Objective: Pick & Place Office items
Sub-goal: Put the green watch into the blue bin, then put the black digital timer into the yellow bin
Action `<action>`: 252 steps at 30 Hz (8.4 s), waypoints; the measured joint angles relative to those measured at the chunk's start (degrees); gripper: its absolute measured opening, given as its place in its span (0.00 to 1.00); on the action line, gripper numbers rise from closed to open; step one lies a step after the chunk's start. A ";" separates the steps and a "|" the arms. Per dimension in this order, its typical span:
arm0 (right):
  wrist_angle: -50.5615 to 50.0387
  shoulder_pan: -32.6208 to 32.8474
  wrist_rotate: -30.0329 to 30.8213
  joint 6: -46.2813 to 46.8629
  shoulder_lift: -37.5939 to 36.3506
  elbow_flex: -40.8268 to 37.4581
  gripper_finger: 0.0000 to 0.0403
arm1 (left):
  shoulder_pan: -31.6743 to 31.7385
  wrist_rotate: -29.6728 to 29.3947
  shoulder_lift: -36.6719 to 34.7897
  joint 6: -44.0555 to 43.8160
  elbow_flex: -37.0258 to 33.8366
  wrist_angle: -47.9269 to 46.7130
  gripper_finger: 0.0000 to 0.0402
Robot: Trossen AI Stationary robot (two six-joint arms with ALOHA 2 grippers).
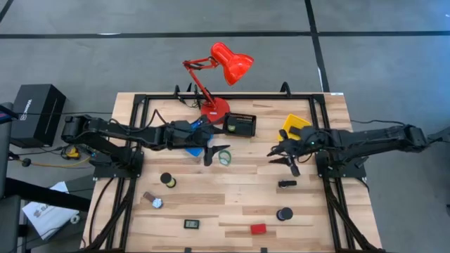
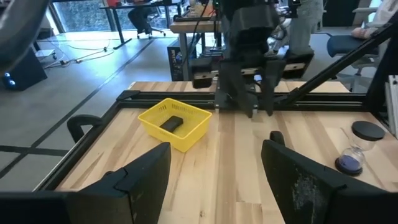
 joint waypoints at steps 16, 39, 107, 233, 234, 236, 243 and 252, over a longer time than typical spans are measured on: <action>14.74 -0.07 0.12 -6.77 -1.66 -8.92 0.28 | -2.86 3.58 6.60 -1.65 0.00 -0.07 0.61; 14.08 -1.53 0.20 -5.19 0.85 -8.87 0.28 | 5.61 15.07 28.57 -8.69 10.97 -20.29 0.61; 22.84 -1.55 0.17 -2.67 13.71 -8.83 0.28 | -3.84 -9.95 -0.35 -5.79 6.71 -45.53 0.01; 41.79 -2.96 7.69 -1.68 44.18 0.98 0.60 | -2.02 -1.38 -19.10 -15.37 1.92 -28.65 0.39; 41.73 -2.93 7.69 -2.76 44.50 1.35 0.61 | -2.35 -1.39 -18.76 -14.97 2.52 -28.83 0.40; 41.76 -2.93 7.67 -4.37 44.89 2.18 0.62 | -3.12 -1.54 -18.22 -11.09 3.82 -29.14 0.41; 41.92 -4.00 7.72 -6.34 44.79 2.73 0.62 | -4.95 -4.30 -15.36 -7.25 11.11 -35.90 0.42; 41.54 -4.74 7.71 -6.12 44.79 2.73 0.62 | -5.18 -11.62 -5.48 -14.24 25.22 -67.17 0.42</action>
